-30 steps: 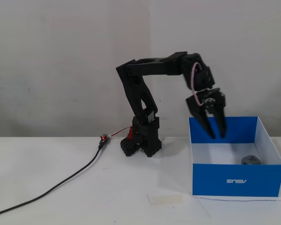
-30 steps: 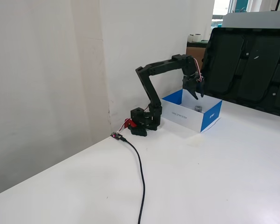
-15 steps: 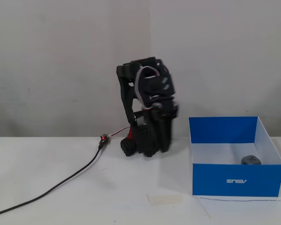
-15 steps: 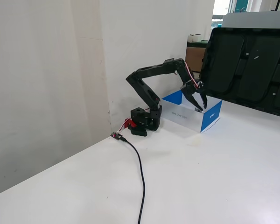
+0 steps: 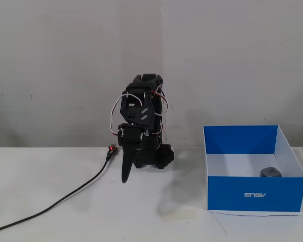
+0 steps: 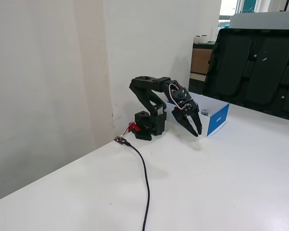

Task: Pick the gray block and keep it in the box.

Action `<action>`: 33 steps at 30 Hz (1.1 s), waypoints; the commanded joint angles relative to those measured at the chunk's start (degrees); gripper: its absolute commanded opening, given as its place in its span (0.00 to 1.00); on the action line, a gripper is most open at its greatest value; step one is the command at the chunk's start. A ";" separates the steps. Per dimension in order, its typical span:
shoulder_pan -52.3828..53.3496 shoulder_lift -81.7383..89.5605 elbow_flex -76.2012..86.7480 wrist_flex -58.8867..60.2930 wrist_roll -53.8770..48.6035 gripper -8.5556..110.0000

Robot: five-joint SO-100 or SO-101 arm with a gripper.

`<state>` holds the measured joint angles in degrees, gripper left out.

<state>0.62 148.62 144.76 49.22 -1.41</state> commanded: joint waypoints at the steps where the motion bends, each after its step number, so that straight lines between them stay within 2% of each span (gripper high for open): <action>1: 1.85 15.21 7.47 -2.55 3.16 0.07; 7: 0.97 30.85 15.47 1.58 6.33 0.07; 20: -1.85 47.90 27.33 12.13 9.40 0.07; 33: -1.41 47.81 29.09 16.61 9.67 0.07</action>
<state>-0.62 189.49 173.50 65.30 7.73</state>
